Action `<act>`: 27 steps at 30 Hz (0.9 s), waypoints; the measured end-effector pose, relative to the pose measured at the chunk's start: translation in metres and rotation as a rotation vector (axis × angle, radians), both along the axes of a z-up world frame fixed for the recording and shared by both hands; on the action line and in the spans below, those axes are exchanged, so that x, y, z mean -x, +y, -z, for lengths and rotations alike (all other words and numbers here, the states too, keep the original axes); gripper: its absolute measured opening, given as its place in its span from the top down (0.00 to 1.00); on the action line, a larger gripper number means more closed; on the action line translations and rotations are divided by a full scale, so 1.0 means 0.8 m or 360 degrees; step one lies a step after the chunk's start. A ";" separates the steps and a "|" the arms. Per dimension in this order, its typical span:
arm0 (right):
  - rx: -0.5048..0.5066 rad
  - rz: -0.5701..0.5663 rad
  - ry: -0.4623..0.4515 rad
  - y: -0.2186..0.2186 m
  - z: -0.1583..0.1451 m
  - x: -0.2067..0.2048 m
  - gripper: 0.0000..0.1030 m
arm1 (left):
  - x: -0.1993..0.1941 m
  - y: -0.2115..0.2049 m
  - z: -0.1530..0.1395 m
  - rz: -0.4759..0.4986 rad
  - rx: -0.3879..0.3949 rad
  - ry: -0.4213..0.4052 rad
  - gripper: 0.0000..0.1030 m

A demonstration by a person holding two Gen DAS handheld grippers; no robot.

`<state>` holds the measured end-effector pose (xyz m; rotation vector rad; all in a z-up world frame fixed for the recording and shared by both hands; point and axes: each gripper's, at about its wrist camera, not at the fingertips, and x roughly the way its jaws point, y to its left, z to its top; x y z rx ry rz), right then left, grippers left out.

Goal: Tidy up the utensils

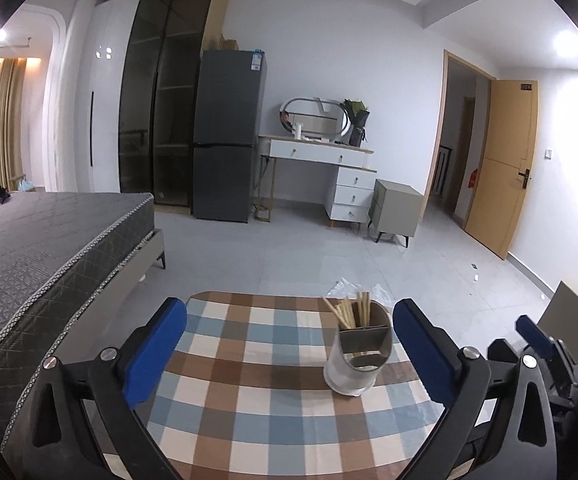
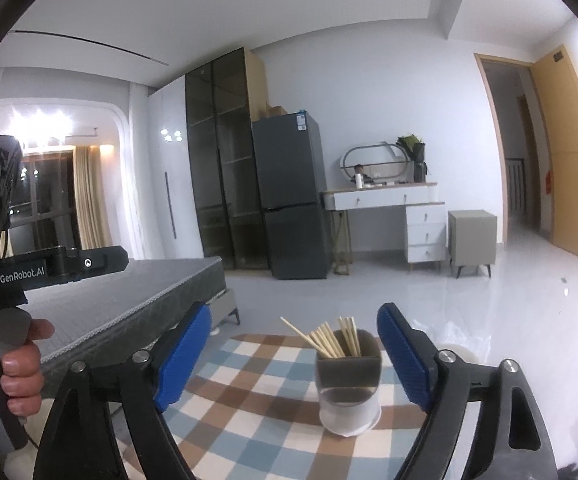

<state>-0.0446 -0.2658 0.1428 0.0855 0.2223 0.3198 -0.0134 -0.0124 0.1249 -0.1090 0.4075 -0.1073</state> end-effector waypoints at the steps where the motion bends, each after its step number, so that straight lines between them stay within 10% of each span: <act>1: 0.0002 0.0009 -0.0004 0.001 0.005 0.004 0.11 | 0.002 0.001 0.004 -0.0008 -0.0009 -0.0011 0.02; 27: 0.0068 0.0074 0.0083 0.007 0.109 0.009 0.00 | -0.013 0.011 0.113 -0.0092 -0.0076 0.0044 0.02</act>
